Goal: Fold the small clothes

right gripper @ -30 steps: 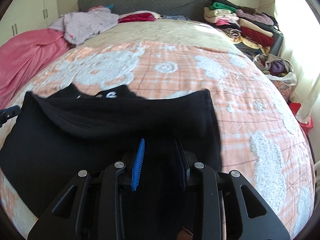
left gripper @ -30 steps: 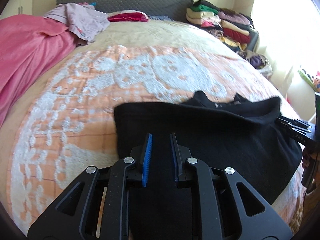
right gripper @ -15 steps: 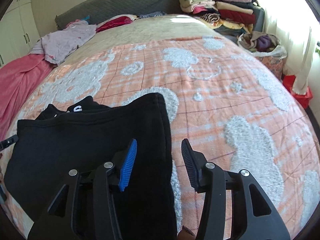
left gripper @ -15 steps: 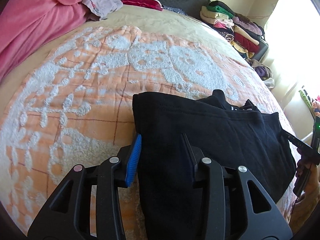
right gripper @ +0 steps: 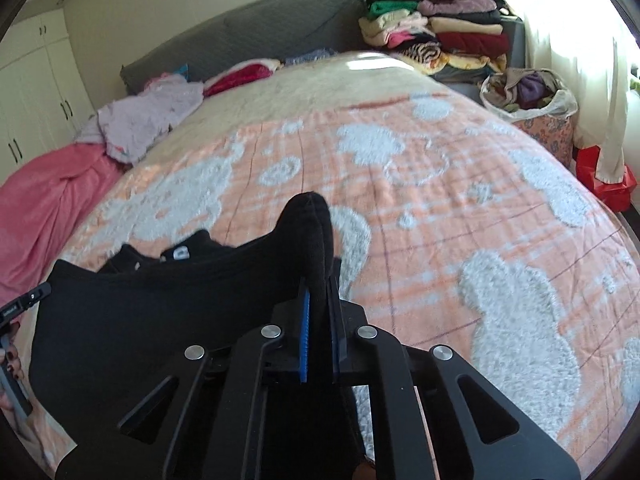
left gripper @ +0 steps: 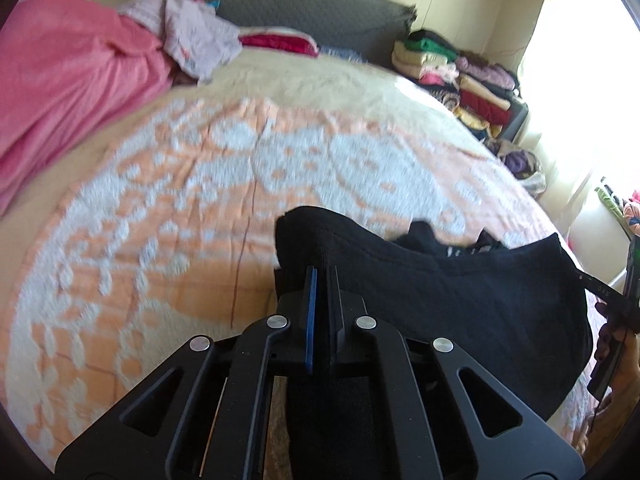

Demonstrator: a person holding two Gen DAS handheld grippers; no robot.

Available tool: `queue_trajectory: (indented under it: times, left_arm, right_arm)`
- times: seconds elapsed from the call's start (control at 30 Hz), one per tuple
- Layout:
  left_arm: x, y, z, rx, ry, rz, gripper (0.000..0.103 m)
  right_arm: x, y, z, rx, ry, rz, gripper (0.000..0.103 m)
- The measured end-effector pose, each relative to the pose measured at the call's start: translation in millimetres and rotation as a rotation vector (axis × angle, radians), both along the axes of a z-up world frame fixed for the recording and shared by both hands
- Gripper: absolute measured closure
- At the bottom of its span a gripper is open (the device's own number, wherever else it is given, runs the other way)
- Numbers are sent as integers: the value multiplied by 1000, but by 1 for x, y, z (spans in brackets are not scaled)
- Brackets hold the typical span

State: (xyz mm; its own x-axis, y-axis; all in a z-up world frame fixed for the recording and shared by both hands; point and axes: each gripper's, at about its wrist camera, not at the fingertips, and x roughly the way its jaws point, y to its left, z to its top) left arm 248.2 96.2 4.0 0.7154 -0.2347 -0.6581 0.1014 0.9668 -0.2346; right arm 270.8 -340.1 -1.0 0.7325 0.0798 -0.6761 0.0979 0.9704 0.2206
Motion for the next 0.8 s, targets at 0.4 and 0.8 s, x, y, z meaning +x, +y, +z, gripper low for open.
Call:
queue_trajectory:
  times: [0.4, 0.8]
  left_arm:
    - [14, -7, -32, 103, 95, 29, 99]
    - [-26, -27, 19, 118, -15, -51, 72]
  right_arm:
    - [2, 6, -26, -110, 80, -70, 80]
    - [-43, 46, 19, -145, -38, 39, 50]
